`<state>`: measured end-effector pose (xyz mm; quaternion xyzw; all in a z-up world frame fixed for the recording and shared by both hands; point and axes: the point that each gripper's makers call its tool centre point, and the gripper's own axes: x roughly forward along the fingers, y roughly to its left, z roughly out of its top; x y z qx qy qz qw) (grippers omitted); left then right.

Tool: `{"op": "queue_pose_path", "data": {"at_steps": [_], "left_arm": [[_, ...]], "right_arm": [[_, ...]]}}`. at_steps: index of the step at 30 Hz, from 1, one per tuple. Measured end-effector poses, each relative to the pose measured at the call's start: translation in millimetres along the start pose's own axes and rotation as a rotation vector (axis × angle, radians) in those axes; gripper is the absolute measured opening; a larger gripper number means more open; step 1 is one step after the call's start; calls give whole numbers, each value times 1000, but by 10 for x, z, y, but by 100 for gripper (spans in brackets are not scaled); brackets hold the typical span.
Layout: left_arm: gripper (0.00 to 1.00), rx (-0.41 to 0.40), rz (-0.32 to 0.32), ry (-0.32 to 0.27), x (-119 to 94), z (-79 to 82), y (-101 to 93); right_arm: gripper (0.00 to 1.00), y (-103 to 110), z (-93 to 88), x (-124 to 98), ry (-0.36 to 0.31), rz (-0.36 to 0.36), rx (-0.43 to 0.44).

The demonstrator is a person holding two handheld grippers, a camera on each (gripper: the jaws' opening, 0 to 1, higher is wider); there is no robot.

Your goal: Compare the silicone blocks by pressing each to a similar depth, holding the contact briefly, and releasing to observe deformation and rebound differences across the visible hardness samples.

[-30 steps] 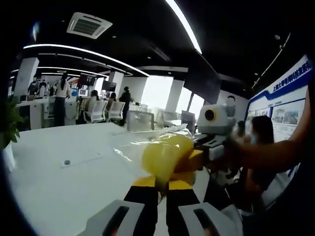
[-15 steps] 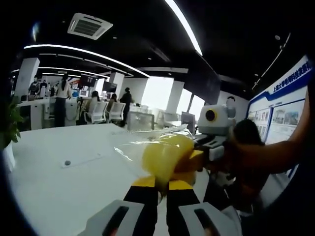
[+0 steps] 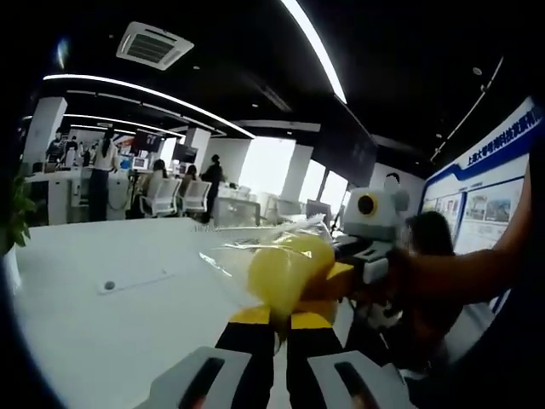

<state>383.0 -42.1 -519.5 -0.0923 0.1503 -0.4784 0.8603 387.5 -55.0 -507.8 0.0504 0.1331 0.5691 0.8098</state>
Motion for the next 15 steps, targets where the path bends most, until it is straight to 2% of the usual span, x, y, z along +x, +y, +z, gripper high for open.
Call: {"op": "queue_pose_path", "data": {"at_steps": [2,4,6,7,10,12,13,14,15], "left_arm": [[0,3,-1,-2,2,33,-4],[0,19,2,4,3,42,-17],[0,23,7,6,0,53,-6],[0,18,7,6,-8,65,-1],[0,22,6,13,-8,63,-6],[0,18,7,16,-8,60,-4],[0,5,7,16,-7,63,-4],[0,-4,6,14,-3,68,-3],[0,-10,4,12,1,71,-3]], "right_arm": [[10,-1,32,-5,-21,-14,-54],[12,-19,32,-13,-20,-14,-41],[20,-45,49,-18,-28,-31,-35],[26,-108,99,-26,-53,-66,-55],[53,-167,196,-60,-108,-91,-16],[75,-228,234,-79,-127,-124,-12],[86,-306,258,-105,-139,-170,5],[97,-329,308,-118,-168,-186,23],[97,-327,315,-155,-175,-182,24]]}}
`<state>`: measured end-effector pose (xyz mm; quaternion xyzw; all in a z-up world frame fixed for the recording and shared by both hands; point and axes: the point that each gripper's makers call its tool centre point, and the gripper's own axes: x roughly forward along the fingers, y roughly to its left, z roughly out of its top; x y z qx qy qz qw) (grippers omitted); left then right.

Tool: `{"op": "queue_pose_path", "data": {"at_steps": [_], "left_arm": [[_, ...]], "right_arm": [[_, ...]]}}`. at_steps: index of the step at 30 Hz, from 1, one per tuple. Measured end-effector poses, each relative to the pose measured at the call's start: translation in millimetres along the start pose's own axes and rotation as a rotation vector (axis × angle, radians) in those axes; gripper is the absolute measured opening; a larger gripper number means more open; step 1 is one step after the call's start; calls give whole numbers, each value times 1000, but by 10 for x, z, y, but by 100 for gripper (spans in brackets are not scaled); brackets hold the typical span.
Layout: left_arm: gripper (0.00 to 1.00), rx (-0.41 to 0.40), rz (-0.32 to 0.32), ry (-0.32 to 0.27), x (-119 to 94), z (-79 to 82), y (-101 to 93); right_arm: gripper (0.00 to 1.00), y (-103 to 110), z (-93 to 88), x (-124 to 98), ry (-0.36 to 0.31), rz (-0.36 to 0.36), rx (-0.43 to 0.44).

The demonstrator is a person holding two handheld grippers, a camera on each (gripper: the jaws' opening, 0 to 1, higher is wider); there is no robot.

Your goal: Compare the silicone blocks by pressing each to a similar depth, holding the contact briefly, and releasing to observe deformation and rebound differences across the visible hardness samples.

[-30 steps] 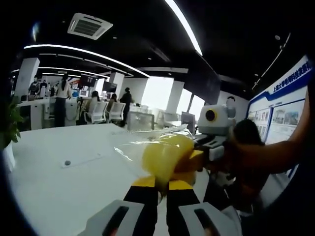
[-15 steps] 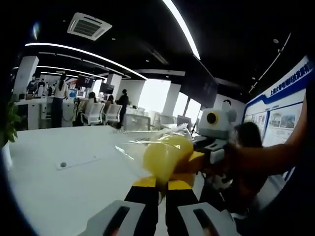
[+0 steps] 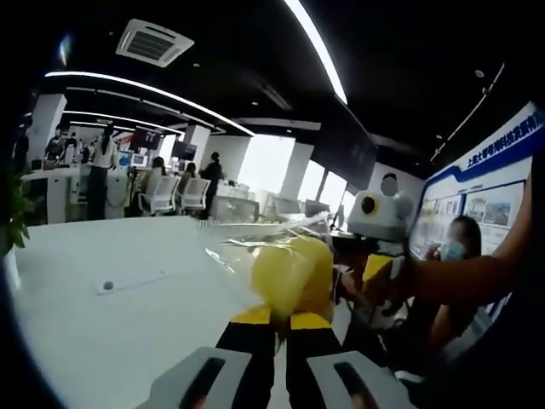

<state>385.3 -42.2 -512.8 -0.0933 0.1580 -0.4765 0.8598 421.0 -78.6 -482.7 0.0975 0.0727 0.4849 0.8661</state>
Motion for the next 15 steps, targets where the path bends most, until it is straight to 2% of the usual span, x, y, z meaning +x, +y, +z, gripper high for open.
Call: {"op": "queue_pose_path", "data": {"at_steps": [2,4,11,15], "left_arm": [[0,-21,-2,0,16,-4,12],[0,-41,-5,-2,33,-6,19],[0,-80,-23,4,98,4,30],[0,-128,-16,32,129,-43,72]], "right_arm": [[97,-72,-41,-49,20,-41,-22],[97,-53,-67,-85,21,-37,-19],[97,-144,-206,-275,42,-90,-28],[97,-247,-284,-495,56,-145,-42]]}}
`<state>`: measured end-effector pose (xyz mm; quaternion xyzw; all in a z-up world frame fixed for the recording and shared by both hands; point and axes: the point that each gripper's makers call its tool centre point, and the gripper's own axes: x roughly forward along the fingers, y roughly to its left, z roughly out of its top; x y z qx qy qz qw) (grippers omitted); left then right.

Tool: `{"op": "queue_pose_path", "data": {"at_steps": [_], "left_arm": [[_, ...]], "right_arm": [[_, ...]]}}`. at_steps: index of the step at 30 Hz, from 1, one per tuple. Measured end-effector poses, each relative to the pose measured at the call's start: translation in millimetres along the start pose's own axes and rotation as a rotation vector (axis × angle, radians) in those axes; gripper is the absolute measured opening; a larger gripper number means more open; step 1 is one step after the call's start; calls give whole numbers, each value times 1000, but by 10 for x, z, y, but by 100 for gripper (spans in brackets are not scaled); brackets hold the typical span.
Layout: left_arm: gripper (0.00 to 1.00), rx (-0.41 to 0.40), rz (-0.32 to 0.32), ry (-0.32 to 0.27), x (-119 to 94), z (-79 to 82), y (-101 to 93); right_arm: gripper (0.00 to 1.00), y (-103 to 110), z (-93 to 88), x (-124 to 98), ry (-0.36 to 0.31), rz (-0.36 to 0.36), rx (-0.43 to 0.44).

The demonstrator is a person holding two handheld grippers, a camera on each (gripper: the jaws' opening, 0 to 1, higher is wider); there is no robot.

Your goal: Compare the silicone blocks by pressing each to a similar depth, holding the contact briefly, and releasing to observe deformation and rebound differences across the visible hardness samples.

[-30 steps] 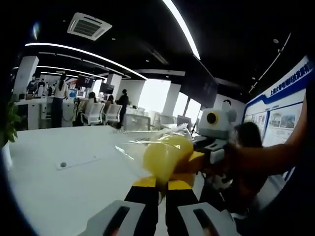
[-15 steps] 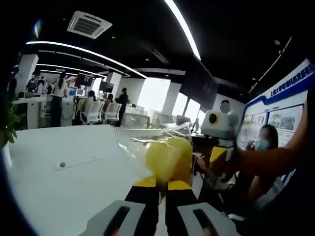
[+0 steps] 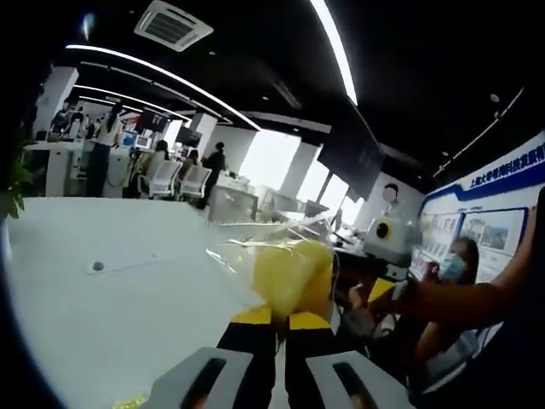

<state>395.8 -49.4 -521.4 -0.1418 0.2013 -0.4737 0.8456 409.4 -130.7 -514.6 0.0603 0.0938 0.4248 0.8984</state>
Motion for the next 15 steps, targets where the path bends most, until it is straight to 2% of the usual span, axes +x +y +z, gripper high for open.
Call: {"op": "queue_pose_path", "data": {"at_steps": [5,10,13,15], "left_arm": [[0,-45,10,58,70,-139,92],[0,-98,7,107,169,-285,143],[0,-140,27,157,217,-472,243],[0,-197,30,179,242,-572,292]], "right_arm": [[97,-114,-87,-218,-1,-49,22],[97,-188,-266,-389,19,-90,44],[97,-229,-392,-472,35,-114,56],[97,-245,-483,-540,44,-128,85]]}}
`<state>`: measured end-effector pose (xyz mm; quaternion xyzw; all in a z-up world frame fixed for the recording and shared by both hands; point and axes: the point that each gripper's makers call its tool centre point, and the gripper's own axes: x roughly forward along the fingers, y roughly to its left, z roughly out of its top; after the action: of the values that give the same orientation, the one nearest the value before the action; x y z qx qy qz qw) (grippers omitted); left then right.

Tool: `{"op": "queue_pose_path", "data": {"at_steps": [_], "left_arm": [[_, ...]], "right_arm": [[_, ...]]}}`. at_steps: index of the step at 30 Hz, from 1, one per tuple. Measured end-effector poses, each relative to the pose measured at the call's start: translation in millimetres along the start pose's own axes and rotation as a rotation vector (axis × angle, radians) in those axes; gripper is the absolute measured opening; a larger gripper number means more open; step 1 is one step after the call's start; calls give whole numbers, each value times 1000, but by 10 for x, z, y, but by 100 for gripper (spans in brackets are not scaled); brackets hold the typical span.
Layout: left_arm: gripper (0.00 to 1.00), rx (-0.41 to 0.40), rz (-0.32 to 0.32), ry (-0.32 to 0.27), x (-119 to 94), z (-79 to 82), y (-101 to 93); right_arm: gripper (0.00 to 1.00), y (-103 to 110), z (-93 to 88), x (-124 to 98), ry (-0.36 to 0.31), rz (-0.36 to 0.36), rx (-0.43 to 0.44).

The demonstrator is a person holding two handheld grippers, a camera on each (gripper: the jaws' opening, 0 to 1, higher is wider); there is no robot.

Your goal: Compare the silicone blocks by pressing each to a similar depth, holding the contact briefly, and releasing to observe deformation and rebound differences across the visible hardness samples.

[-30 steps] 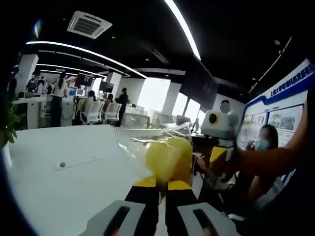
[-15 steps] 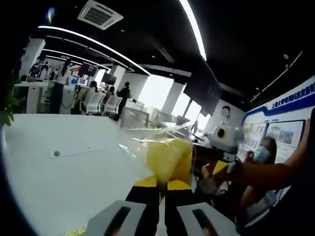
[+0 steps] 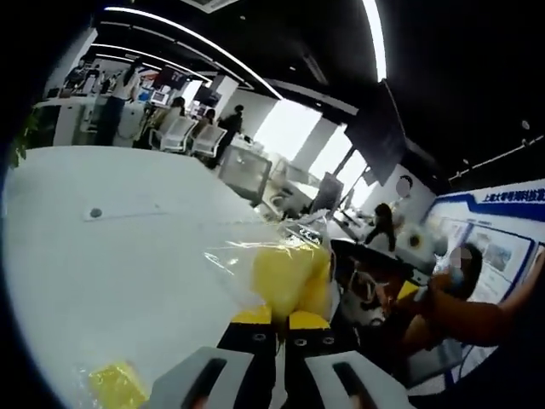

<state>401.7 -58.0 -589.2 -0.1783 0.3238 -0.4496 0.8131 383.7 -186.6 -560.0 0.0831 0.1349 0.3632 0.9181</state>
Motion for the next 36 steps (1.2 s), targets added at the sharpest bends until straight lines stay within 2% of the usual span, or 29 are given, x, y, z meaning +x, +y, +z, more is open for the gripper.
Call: {"op": "queue_pose_path", "data": {"at_steps": [3,13,15,16,18,24,28,36], "left_arm": [[0,-86,-9,31,88,-127,88],[0,-215,-37,110,325,-390,305],[0,-213,-31,132,380,-461,342],[0,-217,-34,143,399,-493,358],[0,-234,-42,164,442,-564,399],[0,-274,-51,208,526,-758,562],[0,-273,-50,245,558,-865,649],[0,-324,-36,294,662,-985,926]], "right_arm": [[97,-55,-100,-95,3,-23,15],[97,-194,-333,-299,14,-86,53],[97,-223,-398,-350,30,-103,33],[97,-260,-475,-388,68,-121,-4],[97,-266,-554,-417,101,-127,-41],[97,-258,-768,-459,168,-135,-87],[97,-239,-818,-463,156,-137,-98],[97,-244,-915,-395,148,-149,-100]]}}
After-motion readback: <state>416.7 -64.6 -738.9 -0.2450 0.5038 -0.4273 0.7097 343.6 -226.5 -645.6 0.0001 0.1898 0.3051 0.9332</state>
